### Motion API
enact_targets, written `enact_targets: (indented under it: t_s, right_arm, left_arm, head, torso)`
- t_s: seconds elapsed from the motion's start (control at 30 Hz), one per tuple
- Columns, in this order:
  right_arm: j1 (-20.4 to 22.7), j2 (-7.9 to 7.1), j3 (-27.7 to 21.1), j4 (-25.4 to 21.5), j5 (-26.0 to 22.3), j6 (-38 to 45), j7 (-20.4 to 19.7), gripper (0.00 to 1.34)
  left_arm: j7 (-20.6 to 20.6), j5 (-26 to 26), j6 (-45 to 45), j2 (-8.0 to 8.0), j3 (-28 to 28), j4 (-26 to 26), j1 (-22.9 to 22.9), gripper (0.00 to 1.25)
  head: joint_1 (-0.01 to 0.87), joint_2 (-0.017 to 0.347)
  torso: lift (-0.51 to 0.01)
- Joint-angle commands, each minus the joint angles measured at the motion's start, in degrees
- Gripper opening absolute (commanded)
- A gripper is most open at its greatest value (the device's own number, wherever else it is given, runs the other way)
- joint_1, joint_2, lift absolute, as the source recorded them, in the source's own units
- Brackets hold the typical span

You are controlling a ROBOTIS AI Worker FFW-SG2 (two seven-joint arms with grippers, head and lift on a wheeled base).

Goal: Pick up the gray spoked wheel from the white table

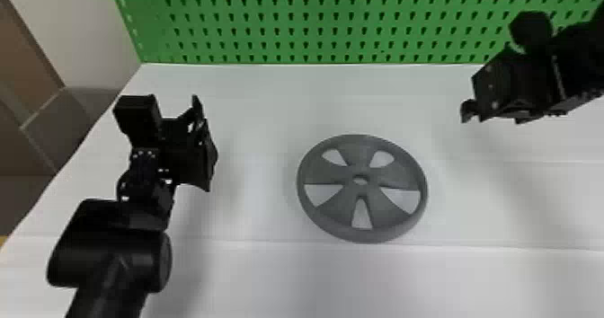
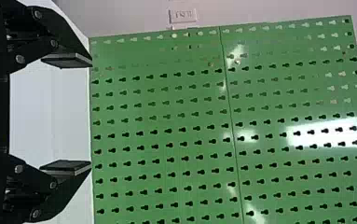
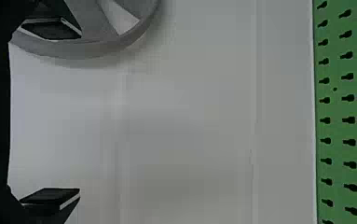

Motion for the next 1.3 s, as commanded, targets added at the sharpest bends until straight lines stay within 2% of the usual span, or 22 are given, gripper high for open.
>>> enact_targets:
  t_s: [0.0,0.33,0.43,0.7,0.93,1.27]
  right_arm:
    - [-2.1,-0.3,3.9,2.5,0.0,0.1,0.0,1.23]
    - [-4.5,0.05,8.2,10.2,-3.2,0.1,0.0,1.23]
    - [-4.9,0.05,8.6,13.0,-6.3,0.1,0.0,1.23]
    - [-5.5,-0.39,12.6,13.8,-6.8,0.1,0.1,1.23]
    - [-6.7,-0.83,15.6,17.1,-9.7,0.1,0.1,1.23]
    - [-7.1,-0.57,15.7,18.4,-10.9,0.1,0.1,1.23]
  left_arm:
    - [0.0,-0.1,0.4,0.54,-0.8,-0.1,-0.5,0.77]
    - [0.0,-0.2,1.3,1.33,-2.1,-0.1,-1.3,0.77]
    - [0.0,-0.1,1.5,1.51,-2.2,0.0,-1.4,0.77]
    - [0.0,0.1,1.5,1.51,-2.4,0.0,-1.6,0.77]
    - [0.0,0.1,1.5,1.6,-2.4,0.0,-1.7,0.77]
    - [0.0,0.1,1.5,1.6,-2.6,0.0,-1.9,0.77]
  head:
    - [0.779,0.086]
    - [0.779,0.086]
    - [0.779,0.086]
    - [0.779,0.086]
    - [0.779,0.086]
    - [0.779,0.086]
  torso:
    - [-0.093]
    - [-0.093]
    - [-0.093]
    - [-0.093]
    - [-0.093]
    - [-0.093]
